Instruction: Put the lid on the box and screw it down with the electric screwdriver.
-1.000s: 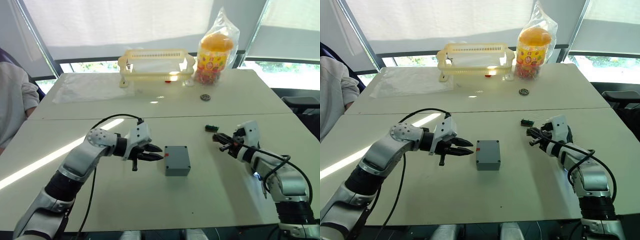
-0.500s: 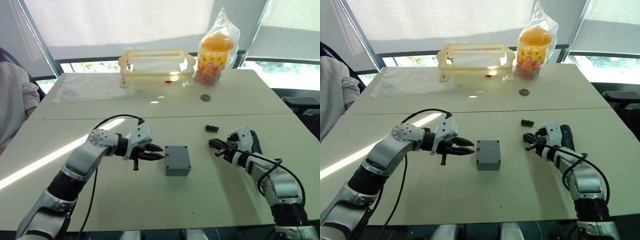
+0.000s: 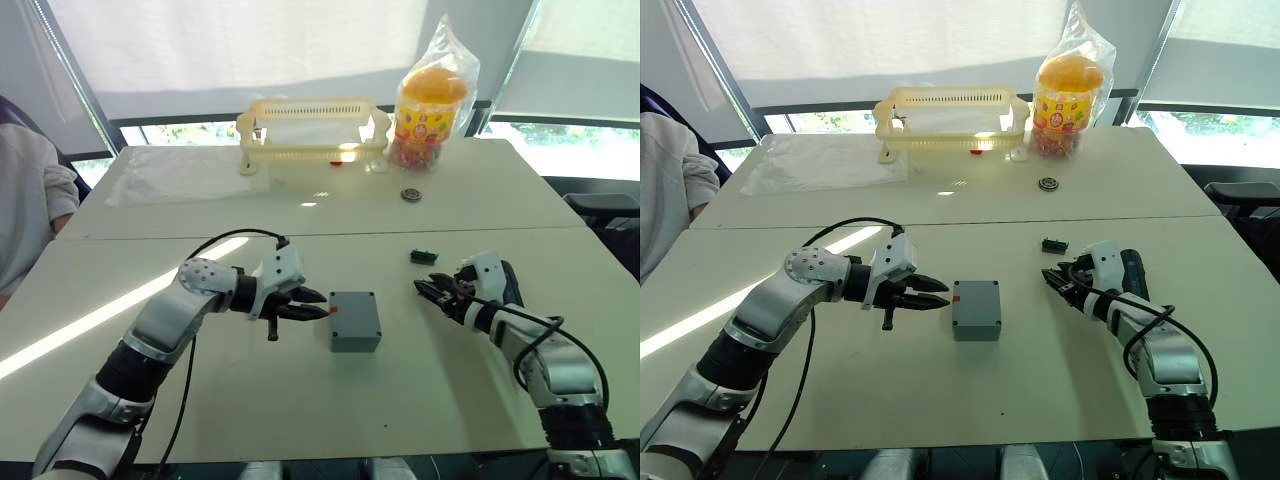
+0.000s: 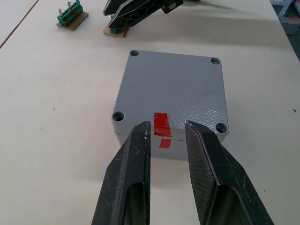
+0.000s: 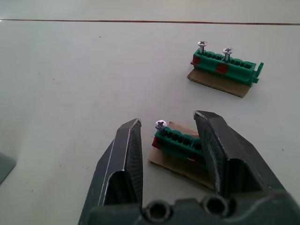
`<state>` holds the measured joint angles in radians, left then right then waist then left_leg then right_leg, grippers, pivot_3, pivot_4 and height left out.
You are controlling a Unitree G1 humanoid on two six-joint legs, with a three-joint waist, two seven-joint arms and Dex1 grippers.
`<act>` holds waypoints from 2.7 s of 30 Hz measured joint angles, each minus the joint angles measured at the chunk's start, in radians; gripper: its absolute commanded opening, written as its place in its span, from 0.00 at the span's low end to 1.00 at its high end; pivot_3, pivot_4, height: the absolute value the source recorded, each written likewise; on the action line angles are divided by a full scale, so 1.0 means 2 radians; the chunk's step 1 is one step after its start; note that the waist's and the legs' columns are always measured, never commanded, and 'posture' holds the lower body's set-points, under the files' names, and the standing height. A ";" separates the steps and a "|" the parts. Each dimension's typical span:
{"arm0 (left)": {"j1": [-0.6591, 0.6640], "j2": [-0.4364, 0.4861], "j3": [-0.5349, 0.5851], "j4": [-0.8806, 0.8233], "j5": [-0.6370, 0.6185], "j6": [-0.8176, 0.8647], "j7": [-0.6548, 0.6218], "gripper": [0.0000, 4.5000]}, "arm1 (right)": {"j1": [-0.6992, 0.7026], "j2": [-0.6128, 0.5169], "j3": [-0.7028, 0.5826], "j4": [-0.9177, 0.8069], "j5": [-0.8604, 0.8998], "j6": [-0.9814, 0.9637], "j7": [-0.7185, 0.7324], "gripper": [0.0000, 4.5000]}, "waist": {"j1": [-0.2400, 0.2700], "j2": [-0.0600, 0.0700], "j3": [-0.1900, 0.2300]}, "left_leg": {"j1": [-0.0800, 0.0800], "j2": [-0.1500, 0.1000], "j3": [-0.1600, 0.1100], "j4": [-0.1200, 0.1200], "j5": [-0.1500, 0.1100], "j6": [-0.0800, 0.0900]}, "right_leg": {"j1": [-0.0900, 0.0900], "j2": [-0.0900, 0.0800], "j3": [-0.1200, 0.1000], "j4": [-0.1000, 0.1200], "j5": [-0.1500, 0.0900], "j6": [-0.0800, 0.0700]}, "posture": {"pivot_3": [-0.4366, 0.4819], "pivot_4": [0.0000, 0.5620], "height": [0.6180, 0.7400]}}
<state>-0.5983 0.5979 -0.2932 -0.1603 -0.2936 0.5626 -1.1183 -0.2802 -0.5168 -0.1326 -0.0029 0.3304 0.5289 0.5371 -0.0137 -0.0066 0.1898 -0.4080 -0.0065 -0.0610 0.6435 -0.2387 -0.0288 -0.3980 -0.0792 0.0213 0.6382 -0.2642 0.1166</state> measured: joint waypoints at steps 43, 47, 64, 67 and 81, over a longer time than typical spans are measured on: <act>-0.025 -0.008 -0.003 0.000 0.000 0.004 -0.007 0.25 | 0.010 -0.003 -0.039 -0.188 0.106 0.107 -0.006 0.01 | 0.000 0.000 0.000 | 0.000 0.000 0.000 0.000 0.000 0.000 | -0.001 0.000 0.000 0.002 0.000 0.000 | 0.48 0.27 1.00; -0.034 -0.030 -0.008 0.023 0.003 -0.004 -0.006 0.25 | 0.014 -0.006 -0.003 -0.214 0.120 0.127 0.006 0.01 | 0.000 0.000 0.000 | 0.000 0.000 0.000 0.000 0.000 0.000 | -0.001 0.000 0.000 0.003 0.000 0.000 | 0.48 0.27 1.00; -0.035 -0.035 -0.029 0.031 0.031 -0.021 -0.014 0.25 | 0.014 -0.002 0.065 -0.194 0.097 0.102 0.023 0.01 | 0.000 0.000 0.000 | 0.000 0.000 0.000 0.001 0.000 0.000 | -0.002 0.000 0.000 0.004 0.000 0.000 | 0.48 0.27 1.00; -0.032 -0.029 -0.024 0.020 0.031 -0.013 -0.013 0.25 | 0.013 -0.002 0.067 -0.184 0.091 0.092 0.025 0.01 | 0.000 0.000 0.000 | 0.000 0.000 0.000 0.001 0.000 0.000 | -0.002 0.000 0.000 0.004 0.000 0.000 | 0.48 0.27 1.00; -0.019 -0.009 0.007 -0.005 -0.001 0.024 0.005 0.25 | 0.013 -0.002 0.077 -0.169 0.071 0.080 0.036 0.01 | 0.000 0.000 0.000 | 0.000 0.000 0.000 0.001 0.000 0.000 | -0.002 0.000 0.000 0.004 0.000 0.000 | 0.48 0.27 1.00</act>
<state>-0.6361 0.5802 -0.2794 -0.1706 -0.2952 0.6115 -1.1082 -0.2536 -0.5216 0.0221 -0.3417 0.4728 0.6892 0.6089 -0.0133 -0.0068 0.1898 -0.4082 -0.0067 -0.0615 0.6454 -0.2387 -0.0287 -0.4013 -0.0792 0.0217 0.6456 -0.2647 0.1165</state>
